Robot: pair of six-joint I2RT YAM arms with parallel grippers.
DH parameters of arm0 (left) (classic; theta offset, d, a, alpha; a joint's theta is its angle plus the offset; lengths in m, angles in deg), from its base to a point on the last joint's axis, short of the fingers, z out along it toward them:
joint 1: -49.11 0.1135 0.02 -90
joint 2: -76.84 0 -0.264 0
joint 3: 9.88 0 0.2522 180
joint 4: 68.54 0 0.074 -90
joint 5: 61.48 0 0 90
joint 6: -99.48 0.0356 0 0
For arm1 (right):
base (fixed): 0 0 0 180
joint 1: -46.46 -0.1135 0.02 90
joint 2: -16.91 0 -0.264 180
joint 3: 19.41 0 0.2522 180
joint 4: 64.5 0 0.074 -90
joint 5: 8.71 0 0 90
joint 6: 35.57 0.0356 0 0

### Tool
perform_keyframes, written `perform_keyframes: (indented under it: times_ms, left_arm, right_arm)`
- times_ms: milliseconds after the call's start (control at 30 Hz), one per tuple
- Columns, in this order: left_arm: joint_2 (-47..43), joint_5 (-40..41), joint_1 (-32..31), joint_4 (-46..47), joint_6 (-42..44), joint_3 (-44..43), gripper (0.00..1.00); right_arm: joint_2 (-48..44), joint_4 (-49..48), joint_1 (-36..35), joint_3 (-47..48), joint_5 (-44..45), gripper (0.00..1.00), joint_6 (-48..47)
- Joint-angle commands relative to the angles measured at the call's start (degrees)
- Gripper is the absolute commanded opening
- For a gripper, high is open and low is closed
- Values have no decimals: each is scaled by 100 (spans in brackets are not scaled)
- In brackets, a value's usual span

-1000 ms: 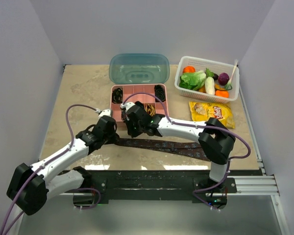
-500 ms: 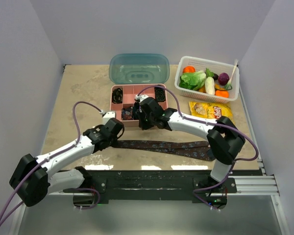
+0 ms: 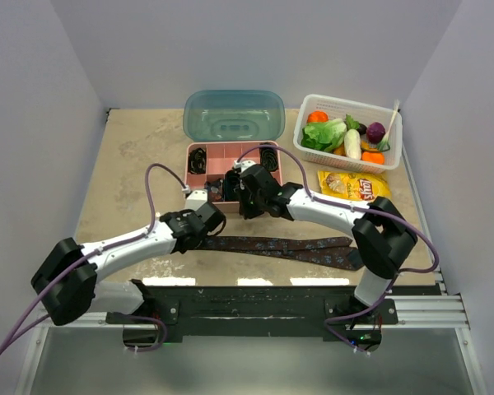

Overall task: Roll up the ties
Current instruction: Roll the tie at the center of the board.

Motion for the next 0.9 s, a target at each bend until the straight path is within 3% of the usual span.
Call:
perform_keyframes:
  times_ms: [0, 300, 700, 867]
  left_arm:
    - [381, 531, -282, -238, -332, -406, 0]
    - [1076, 542, -757, -248, -516, -671, 0]
    - [1411, -170, -863, 683, -367, -495, 0]
    - [1419, -434, -863, 798, -244, -486, 9]
  right_arm:
    - [-350, -53, 105, -64, 121, 0, -99]
    - [-421, -79, 176, -231, 147, 0, -90]
    - [-394, -115, 202, -337, 86, 0, -99]
    - [-368, -123, 193, -354, 86, 0, -90]
